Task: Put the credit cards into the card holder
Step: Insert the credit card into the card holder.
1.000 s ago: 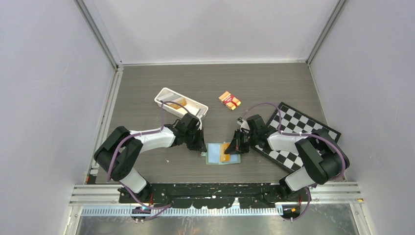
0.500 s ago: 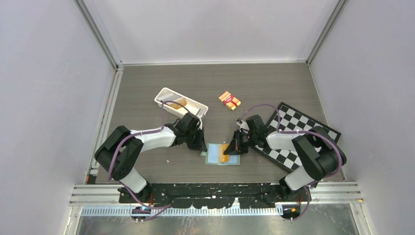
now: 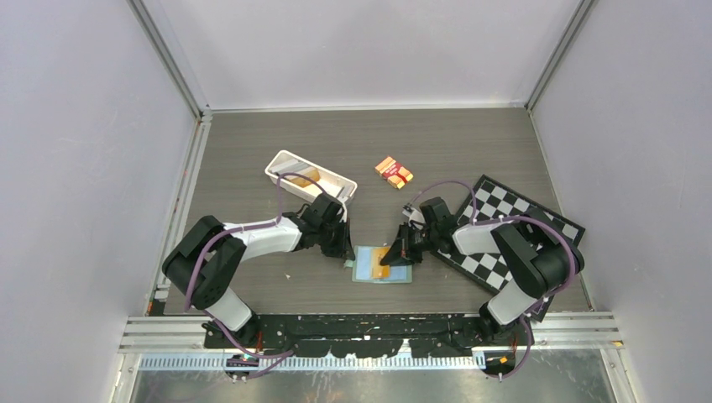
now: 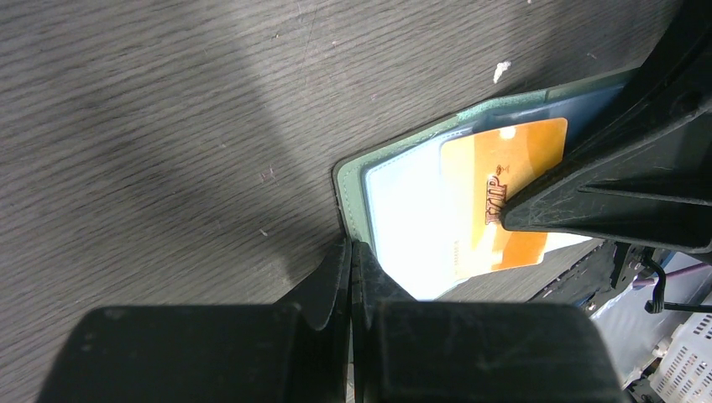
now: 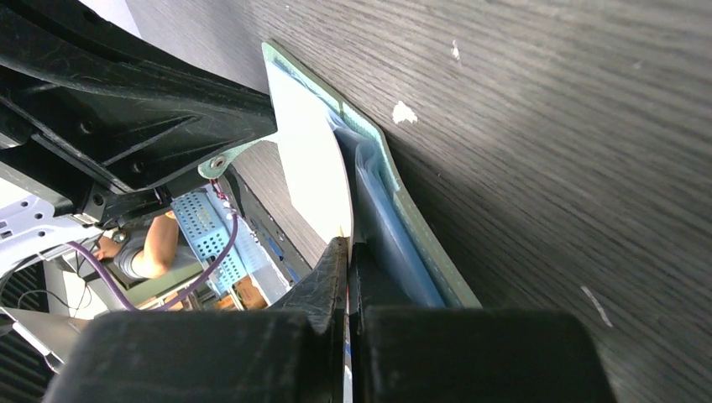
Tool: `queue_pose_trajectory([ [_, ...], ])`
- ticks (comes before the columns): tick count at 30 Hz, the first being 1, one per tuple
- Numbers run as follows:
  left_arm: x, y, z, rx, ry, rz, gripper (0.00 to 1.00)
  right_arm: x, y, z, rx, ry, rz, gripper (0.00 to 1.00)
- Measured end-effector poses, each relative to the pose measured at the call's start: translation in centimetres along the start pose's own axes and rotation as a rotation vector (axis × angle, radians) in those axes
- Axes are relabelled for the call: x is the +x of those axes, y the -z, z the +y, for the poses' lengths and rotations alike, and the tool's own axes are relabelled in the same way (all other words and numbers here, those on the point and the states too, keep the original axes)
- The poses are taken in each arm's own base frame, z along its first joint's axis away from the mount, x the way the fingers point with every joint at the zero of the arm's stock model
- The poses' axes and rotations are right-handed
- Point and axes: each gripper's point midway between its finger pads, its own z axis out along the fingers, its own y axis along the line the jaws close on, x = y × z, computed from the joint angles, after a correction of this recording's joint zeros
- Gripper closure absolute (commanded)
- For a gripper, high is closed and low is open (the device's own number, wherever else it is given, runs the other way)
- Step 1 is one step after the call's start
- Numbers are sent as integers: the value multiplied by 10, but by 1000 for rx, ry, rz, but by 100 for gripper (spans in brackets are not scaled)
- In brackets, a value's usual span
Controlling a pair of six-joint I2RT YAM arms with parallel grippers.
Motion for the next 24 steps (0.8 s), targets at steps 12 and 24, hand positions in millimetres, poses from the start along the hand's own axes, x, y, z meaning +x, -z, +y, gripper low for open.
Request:
queue_pose_trajectory([
  [12, 0, 0, 0, -1, 0, 1, 100, -3, -4, 1, 0, -14, 18, 74],
  [24, -2, -1, -1, 2, 2, -8, 100, -16, 15, 1, 151, 23, -53, 55],
])
